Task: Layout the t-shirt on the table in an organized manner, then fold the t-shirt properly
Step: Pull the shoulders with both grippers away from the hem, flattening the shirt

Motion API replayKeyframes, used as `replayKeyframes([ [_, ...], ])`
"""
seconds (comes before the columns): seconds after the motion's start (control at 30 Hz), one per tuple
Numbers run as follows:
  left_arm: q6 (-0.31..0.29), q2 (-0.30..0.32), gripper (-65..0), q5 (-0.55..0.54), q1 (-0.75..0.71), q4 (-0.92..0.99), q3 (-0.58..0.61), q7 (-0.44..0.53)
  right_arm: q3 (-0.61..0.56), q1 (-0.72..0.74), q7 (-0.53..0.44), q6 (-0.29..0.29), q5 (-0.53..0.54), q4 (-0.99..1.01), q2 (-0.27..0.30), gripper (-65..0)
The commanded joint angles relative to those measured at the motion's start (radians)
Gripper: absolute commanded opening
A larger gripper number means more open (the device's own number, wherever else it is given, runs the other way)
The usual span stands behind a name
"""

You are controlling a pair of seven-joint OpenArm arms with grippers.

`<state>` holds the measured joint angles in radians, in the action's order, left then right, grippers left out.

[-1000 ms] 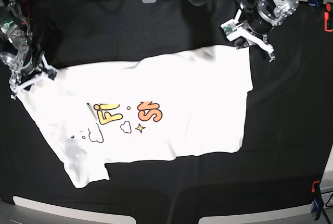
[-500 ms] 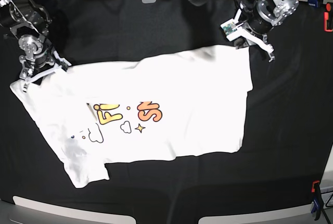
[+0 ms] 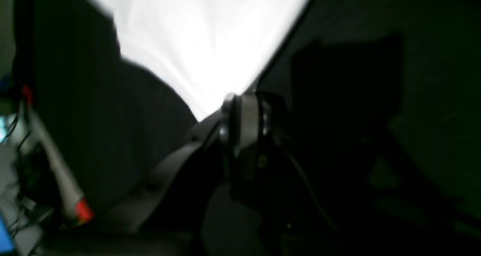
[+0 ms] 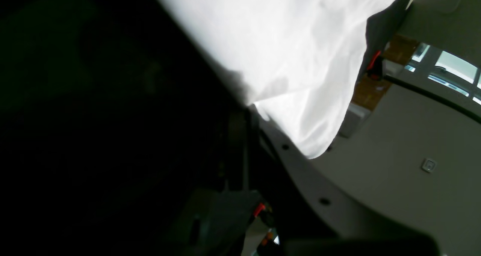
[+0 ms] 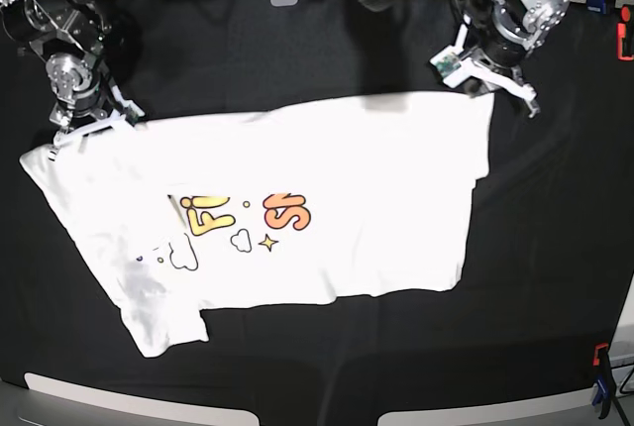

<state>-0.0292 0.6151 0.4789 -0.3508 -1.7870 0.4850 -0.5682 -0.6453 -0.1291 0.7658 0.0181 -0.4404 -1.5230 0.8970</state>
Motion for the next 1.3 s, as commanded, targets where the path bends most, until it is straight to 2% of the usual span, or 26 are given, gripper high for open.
replayKeyframes([
  [0.0, 0.019, 0.014, -65.0, 0.023, 0.001, -0.021, -0.004, -0.008, 0.010, -0.009, 0.013, -0.011, -0.010, -0.038, 0.024, -65.0],
  [0.13, 0.019, 0.015, -65.0, 0.053, -0.001, -0.022, -0.004, -0.016, 0.010, -0.076, 0.079, -0.011, -0.012, -0.147, 0.035, -65.0],
  [0.27, 0.019, 0.026, -65.0, 0.109, -0.025, -0.032, -0.004, -0.114, 0.010, -0.159, 0.172, -0.011, -0.056, -0.232, 0.039, -65.0],
  [0.37, 0.046, 0.076, -65.0, 0.134, -0.094, -0.084, -0.004, -0.097, 0.010, -0.232, 0.200, -0.014, -0.057, -0.282, 0.066, -65.0],
  [0.5, 0.075, 0.156, -65.0, 0.135, -0.188, -0.182, -0.004, -0.122, 0.010, -0.341, 0.273, -0.063, -0.058, -0.354, 0.112, -65.0],
  [0.57, 0.108, 0.191, -65.0, 0.135, -0.225, -0.220, -0.004, -0.138, 0.010, -0.400, 0.297, -0.079, -0.063, -0.393, 0.132, -65.0],
  [0.67, 0.120, 0.232, -65.0, 0.135, -0.264, -0.261, -0.004, -0.165, 0.010, -0.490, 0.317, -0.079, -0.132, -0.446, 0.137, -65.0],
  [0.83, 0.120, 0.248, -65.0, 0.150, -0.319, -0.280, -0.004, -0.217, 0.010, -0.592, 0.350, -0.081, -0.207, -0.494, 0.137, -65.0],
  [1.0, 0.120, 0.248, -65.0, 0.157, -0.404, -0.281, -0.004, -0.205, 0.010, -0.650, 0.370, -0.081, -0.307, -0.494, 0.156, -65.0],
  [1.07, 0.120, 0.247, -65.0, 0.195, -0.431, -0.281, -0.004, -0.196, 0.010, -0.669, 0.369, -0.081, -0.335, -0.494, 0.166, -65.0],
  [1.27, 0.120, 0.247, -65.0, 0.227, -0.442, -0.281, -0.004, -0.194, 0.010, -0.678, 0.369, -0.081, -0.342, -0.494, 0.166, -65.0],
])
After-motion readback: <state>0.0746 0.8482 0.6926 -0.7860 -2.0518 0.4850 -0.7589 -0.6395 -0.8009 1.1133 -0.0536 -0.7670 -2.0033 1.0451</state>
